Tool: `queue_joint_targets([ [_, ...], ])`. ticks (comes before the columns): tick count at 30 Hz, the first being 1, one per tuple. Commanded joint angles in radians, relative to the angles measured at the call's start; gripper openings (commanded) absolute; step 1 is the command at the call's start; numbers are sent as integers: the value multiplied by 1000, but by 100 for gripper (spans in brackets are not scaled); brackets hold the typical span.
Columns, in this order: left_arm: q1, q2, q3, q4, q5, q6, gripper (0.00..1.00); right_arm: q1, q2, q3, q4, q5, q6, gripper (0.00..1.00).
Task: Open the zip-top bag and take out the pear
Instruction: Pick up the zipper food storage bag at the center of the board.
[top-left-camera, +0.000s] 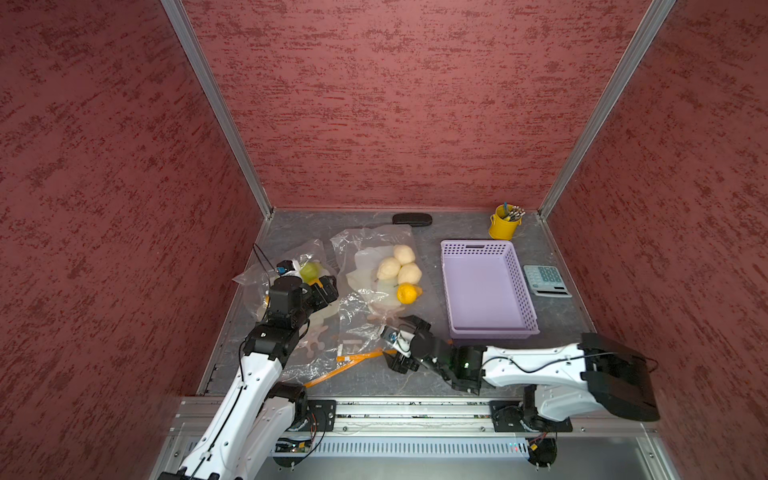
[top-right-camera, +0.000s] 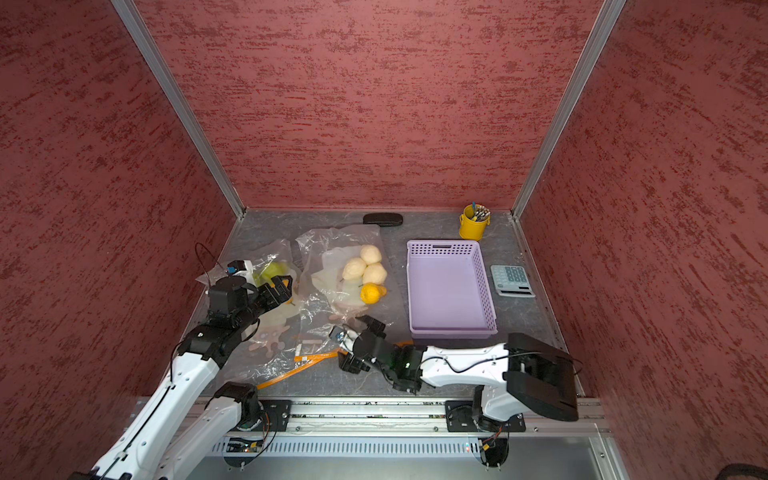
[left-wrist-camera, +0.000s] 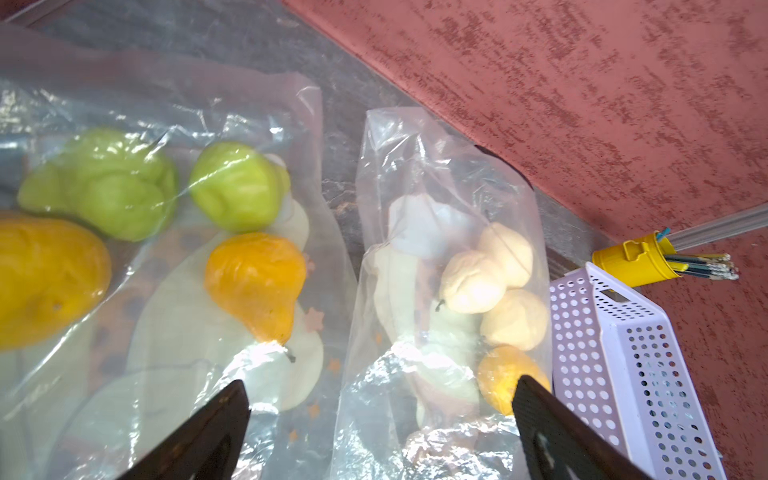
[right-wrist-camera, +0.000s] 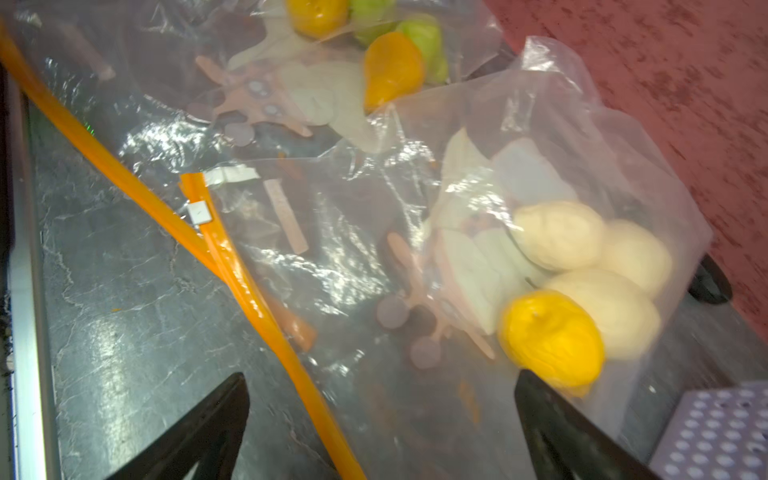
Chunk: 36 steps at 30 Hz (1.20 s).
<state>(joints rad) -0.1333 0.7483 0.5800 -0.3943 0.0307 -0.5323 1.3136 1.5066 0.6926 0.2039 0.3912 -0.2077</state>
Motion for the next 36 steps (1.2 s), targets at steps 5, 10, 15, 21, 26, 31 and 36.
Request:
queue_joint_targets([
  [5, 20, 16, 1, 28, 56, -6, 100, 52, 183, 102, 188, 76, -90, 95],
  [10, 24, 15, -3, 32, 32, 0, 100, 63, 275, 166, 191, 41, -97, 91],
  [15, 29, 5, -3, 28, 32, 12, 100, 72, 303, 193, 177, 17, -98, 89],
  [21, 36, 1, -6, 32, 39, 14, 100, 78, 346, 212, 160, 20, -90, 87],
  [26, 43, 2, -5, 36, 43, 12, 100, 81, 381, 217, 183, 49, -90, 87],
  [31, 44, -1, -8, 42, 45, 11, 100, 78, 421, 224, 262, 158, -120, 77],
  [36, 43, -12, -9, 51, 51, 18, 100, 62, 441, 240, 301, 218, -133, 58],
])
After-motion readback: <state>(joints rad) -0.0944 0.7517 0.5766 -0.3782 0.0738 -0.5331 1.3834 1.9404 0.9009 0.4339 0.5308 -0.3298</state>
